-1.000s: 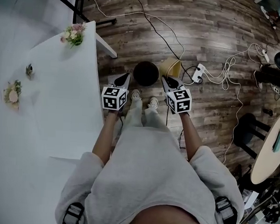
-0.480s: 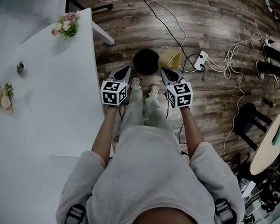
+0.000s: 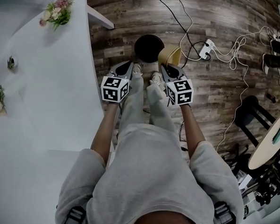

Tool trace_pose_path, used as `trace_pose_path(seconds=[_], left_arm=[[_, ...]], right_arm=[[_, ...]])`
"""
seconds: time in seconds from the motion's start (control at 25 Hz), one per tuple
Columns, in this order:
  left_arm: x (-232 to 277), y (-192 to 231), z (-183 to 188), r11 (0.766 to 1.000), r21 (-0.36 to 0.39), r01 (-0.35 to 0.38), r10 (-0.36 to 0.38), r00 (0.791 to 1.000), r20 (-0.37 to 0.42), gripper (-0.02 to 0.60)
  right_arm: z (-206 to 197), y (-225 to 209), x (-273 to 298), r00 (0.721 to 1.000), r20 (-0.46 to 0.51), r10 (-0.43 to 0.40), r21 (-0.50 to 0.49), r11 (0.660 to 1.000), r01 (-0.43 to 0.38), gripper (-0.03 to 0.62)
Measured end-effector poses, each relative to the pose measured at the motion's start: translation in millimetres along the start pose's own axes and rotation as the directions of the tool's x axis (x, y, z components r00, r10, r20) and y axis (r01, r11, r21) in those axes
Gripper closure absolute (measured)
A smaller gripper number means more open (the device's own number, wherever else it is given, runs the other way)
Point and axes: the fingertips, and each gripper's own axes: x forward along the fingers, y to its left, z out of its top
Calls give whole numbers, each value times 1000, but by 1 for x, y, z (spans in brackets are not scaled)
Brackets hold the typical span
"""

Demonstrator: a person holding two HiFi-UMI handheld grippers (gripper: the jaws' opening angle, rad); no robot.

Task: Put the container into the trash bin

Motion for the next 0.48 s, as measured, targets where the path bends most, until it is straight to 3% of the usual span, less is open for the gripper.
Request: trace_pose_path(seconds=[0.48], left_arm=[[35,10,-52,999,-26,20,-22,998,-53,571]], right_arm=[[-75,5,31,995,-93,37,44,999,-33,566]])
